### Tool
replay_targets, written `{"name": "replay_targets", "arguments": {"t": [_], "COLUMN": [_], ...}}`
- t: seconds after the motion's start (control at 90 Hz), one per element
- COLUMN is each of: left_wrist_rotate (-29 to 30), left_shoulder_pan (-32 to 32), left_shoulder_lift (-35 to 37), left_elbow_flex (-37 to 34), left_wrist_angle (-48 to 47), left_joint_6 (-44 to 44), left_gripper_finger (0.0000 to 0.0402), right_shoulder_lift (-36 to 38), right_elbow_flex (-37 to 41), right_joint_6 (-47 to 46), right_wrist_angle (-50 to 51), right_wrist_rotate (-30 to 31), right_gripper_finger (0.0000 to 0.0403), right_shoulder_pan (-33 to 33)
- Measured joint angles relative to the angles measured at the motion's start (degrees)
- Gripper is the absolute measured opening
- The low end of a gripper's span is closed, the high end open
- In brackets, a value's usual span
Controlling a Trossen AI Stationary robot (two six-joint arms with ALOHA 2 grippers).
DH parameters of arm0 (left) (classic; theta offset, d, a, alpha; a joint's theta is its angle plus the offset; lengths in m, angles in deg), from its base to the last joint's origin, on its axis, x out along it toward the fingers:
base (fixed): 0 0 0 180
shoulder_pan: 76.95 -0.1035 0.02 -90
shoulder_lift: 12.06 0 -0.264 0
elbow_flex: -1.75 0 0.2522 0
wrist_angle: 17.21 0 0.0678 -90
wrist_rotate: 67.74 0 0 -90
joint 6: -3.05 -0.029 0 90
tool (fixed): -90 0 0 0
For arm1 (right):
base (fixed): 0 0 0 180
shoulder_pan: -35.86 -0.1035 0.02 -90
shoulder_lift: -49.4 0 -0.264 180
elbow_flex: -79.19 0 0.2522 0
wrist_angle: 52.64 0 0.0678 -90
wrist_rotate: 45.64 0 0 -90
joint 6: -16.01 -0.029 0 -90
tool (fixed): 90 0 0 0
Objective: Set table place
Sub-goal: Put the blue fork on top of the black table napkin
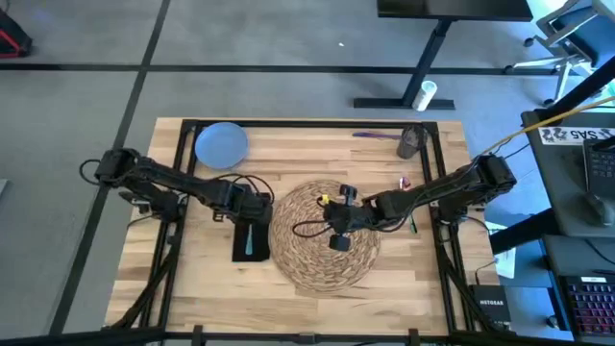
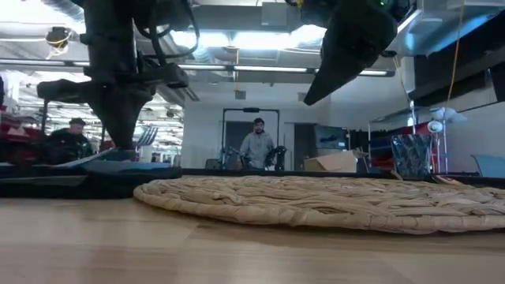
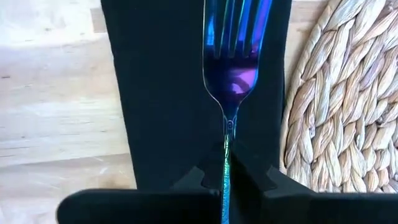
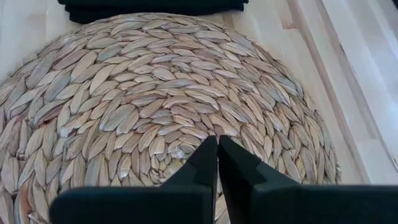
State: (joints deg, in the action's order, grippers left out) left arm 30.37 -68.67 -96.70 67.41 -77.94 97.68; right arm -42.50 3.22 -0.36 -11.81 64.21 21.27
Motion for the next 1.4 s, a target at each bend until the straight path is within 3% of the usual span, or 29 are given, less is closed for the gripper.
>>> {"name": "replay_targets", "arguments": {"t": [1.4], "left_wrist_rotate": [0.18], "left_shoulder_pan": [-0.11], "left_shoulder_lift": [-4.09], "left_elbow_flex": [-1.82], "left_wrist_angle": [3.64], "left_joint_6": [0.95], "left_gripper_finger": [0.0000], "right_shoulder_lift": [0.00], "right_elbow_flex": [-0.02], "right_joint_6": [0.17], "right_wrist_angle": [0.09], "right_wrist_rotate": [-0.02], "right_gripper_finger": [0.0000], "right_shoulder_pan": [0.00]}}
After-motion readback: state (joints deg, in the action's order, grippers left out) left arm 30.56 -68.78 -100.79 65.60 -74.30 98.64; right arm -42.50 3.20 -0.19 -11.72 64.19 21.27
